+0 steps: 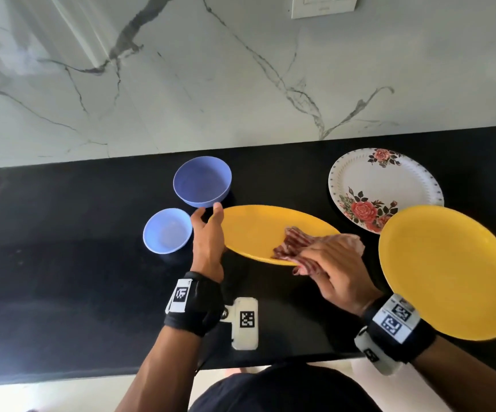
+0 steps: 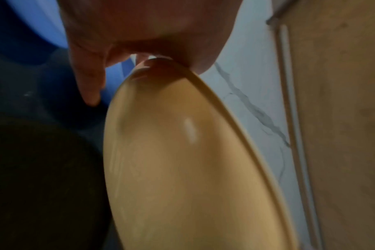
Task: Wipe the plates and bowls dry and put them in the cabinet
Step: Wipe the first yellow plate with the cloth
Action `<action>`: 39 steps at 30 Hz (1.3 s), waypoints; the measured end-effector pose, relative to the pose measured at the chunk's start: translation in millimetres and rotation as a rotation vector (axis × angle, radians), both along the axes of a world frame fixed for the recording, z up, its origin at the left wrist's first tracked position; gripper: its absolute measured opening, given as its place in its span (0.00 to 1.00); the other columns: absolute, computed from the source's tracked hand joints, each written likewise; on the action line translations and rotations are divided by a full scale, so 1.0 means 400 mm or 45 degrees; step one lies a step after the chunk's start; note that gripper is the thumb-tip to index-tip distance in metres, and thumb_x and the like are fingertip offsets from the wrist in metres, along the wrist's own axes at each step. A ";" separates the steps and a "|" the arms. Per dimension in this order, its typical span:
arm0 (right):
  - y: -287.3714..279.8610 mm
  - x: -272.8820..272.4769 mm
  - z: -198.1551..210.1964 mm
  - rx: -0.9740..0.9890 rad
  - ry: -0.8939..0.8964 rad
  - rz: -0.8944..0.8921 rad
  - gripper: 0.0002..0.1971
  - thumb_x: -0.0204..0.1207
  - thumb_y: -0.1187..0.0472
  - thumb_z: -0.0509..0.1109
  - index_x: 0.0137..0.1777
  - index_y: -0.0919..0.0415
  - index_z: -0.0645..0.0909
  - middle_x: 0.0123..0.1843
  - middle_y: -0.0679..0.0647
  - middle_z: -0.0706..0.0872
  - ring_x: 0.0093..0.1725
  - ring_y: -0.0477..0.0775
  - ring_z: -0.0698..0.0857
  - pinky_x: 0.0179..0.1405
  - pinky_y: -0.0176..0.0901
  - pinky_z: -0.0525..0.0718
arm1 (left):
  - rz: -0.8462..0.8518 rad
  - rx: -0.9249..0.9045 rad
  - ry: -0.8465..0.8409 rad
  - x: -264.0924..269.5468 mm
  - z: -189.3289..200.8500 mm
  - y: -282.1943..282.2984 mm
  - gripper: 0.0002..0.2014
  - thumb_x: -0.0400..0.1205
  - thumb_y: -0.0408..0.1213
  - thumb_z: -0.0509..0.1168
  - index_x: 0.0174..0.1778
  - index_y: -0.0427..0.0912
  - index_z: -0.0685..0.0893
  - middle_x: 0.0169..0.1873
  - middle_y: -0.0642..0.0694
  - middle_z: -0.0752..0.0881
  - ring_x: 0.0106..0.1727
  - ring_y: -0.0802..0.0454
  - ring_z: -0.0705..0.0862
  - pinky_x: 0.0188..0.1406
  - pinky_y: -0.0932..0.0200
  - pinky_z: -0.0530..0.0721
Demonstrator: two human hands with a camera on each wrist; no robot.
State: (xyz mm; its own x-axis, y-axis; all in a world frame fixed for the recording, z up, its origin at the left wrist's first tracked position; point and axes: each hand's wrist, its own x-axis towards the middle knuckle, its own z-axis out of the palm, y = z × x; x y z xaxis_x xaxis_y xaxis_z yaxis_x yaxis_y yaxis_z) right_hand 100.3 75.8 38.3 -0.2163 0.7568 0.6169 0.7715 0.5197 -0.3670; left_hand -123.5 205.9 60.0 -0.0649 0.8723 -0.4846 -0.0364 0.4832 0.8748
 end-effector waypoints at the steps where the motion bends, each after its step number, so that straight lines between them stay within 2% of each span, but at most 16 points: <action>1: 0.014 0.012 0.033 0.004 0.007 -0.009 0.07 0.84 0.53 0.67 0.58 0.53 0.79 0.49 0.51 0.89 0.47 0.52 0.85 0.50 0.50 0.78 | -0.039 0.133 0.112 -0.001 0.018 -0.001 0.29 0.84 0.67 0.59 0.77 0.56 0.77 0.68 0.51 0.83 0.73 0.45 0.79 0.79 0.36 0.76; 3: 0.047 0.041 0.098 -0.009 0.070 -0.006 0.09 0.84 0.50 0.68 0.57 0.54 0.81 0.45 0.50 0.88 0.41 0.51 0.83 0.40 0.48 0.79 | -0.158 0.446 0.315 0.002 0.064 -0.012 0.26 0.89 0.64 0.54 0.57 0.51 0.92 0.56 0.60 0.89 0.69 0.54 0.81 0.77 0.49 0.74; 4: 0.067 0.056 0.128 -0.022 0.122 -0.008 0.11 0.85 0.49 0.67 0.56 0.56 0.82 0.43 0.50 0.87 0.38 0.50 0.82 0.35 0.47 0.80 | -0.250 0.571 0.355 0.007 0.092 -0.021 0.29 0.90 0.63 0.53 0.46 0.48 0.94 0.50 0.62 0.91 0.64 0.60 0.83 0.71 0.57 0.75; 6: 0.107 0.086 0.183 -0.025 0.179 -0.040 0.16 0.86 0.47 0.65 0.52 0.61 0.85 0.40 0.51 0.86 0.34 0.50 0.81 0.30 0.47 0.82 | -0.464 0.724 0.334 0.018 0.146 -0.045 0.33 0.87 0.65 0.52 0.37 0.43 0.92 0.40 0.59 0.92 0.50 0.65 0.86 0.53 0.65 0.77; 8: 0.144 0.102 0.223 -0.005 0.160 -0.089 0.18 0.85 0.48 0.65 0.49 0.64 0.86 0.39 0.52 0.86 0.34 0.50 0.83 0.30 0.47 0.83 | -0.713 0.919 0.365 0.032 0.171 -0.057 0.31 0.84 0.67 0.55 0.36 0.41 0.85 0.30 0.51 0.83 0.35 0.60 0.78 0.38 0.61 0.73; 10: 0.180 0.096 0.246 0.040 0.133 -0.166 0.21 0.86 0.44 0.64 0.45 0.62 0.85 0.36 0.50 0.86 0.32 0.48 0.82 0.30 0.40 0.80 | -0.854 1.109 0.553 0.056 0.182 -0.058 0.27 0.84 0.67 0.57 0.40 0.45 0.81 0.28 0.52 0.76 0.32 0.57 0.74 0.32 0.60 0.71; 15: 0.251 0.023 0.258 0.154 0.110 -0.438 0.35 0.89 0.36 0.47 0.31 0.59 0.78 0.25 0.45 0.74 0.24 0.48 0.72 0.28 0.40 0.63 | -0.696 1.288 0.883 0.115 0.193 -0.055 0.31 0.77 0.73 0.62 0.51 0.45 0.84 0.33 0.59 0.79 0.32 0.53 0.80 0.27 0.56 0.72; 18: 0.278 -0.005 0.258 0.183 0.096 -0.440 0.36 0.91 0.39 0.44 0.32 0.60 0.80 0.23 0.49 0.77 0.22 0.51 0.75 0.25 0.44 0.68 | -0.592 1.284 0.918 0.106 0.179 -0.039 0.31 0.73 0.73 0.67 0.48 0.46 0.83 0.29 0.60 0.76 0.30 0.53 0.77 0.28 0.57 0.69; 20: 0.293 -0.008 0.256 0.197 0.102 -0.420 0.34 0.91 0.40 0.46 0.31 0.58 0.79 0.22 0.45 0.76 0.21 0.48 0.73 0.23 0.39 0.68 | -0.547 1.234 0.872 0.091 0.170 -0.030 0.28 0.71 0.73 0.67 0.44 0.49 0.81 0.26 0.61 0.75 0.29 0.54 0.77 0.27 0.58 0.71; 23: 0.303 0.029 0.215 0.043 0.475 -0.431 0.30 0.92 0.43 0.49 0.28 0.48 0.76 0.18 0.40 0.72 0.18 0.38 0.73 0.21 0.27 0.67 | -0.480 1.109 0.837 0.066 0.165 -0.032 0.25 0.68 0.75 0.66 0.41 0.56 0.76 0.25 0.61 0.76 0.29 0.61 0.76 0.29 0.58 0.71; 25: 0.300 0.052 0.173 -0.199 0.923 -0.464 0.32 0.91 0.44 0.52 0.24 0.47 0.80 0.17 0.42 0.78 0.19 0.39 0.78 0.25 0.29 0.74 | -0.440 1.073 0.813 0.053 0.164 -0.038 0.24 0.68 0.75 0.66 0.41 0.58 0.74 0.26 0.62 0.76 0.30 0.65 0.77 0.30 0.61 0.71; 27: 0.301 0.066 0.143 -0.258 1.030 -0.532 0.32 0.86 0.39 0.52 0.26 0.49 0.86 0.18 0.45 0.80 0.21 0.43 0.79 0.26 0.38 0.76 | -0.470 1.049 0.813 0.040 0.166 -0.038 0.23 0.68 0.74 0.68 0.40 0.60 0.72 0.27 0.62 0.76 0.31 0.65 0.77 0.30 0.60 0.72; 29: 0.304 0.063 0.155 -0.162 0.888 -0.574 0.32 0.85 0.40 0.53 0.27 0.56 0.85 0.19 0.47 0.79 0.21 0.45 0.79 0.25 0.44 0.77 | -0.595 1.013 0.812 0.032 0.178 -0.030 0.22 0.72 0.69 0.73 0.42 0.58 0.74 0.28 0.59 0.76 0.31 0.59 0.76 0.31 0.54 0.70; 33: 0.306 0.024 0.243 0.125 0.248 -0.452 0.23 0.87 0.49 0.58 0.27 0.49 0.75 0.21 0.46 0.77 0.20 0.46 0.72 0.20 0.41 0.71 | -0.881 1.079 1.097 0.064 0.232 -0.020 0.27 0.77 0.60 0.77 0.64 0.47 0.81 0.40 0.49 0.86 0.42 0.42 0.84 0.38 0.53 0.69; 36: 0.308 -0.028 0.265 0.095 -0.003 -0.486 0.25 0.86 0.47 0.59 0.27 0.54 0.77 0.22 0.48 0.78 0.23 0.48 0.71 0.22 0.42 0.67 | -0.866 1.094 1.090 0.100 0.248 -0.010 0.27 0.77 0.60 0.77 0.59 0.43 0.81 0.35 0.45 0.84 0.43 0.32 0.86 0.36 0.49 0.69; 39: 0.326 -0.016 0.252 0.120 0.025 -0.489 0.24 0.87 0.47 0.59 0.27 0.52 0.74 0.23 0.43 0.73 0.21 0.47 0.71 0.21 0.40 0.64 | -0.845 1.072 0.970 0.092 0.234 0.005 0.25 0.76 0.58 0.79 0.53 0.42 0.81 0.29 0.55 0.76 0.37 0.38 0.82 0.38 0.49 0.71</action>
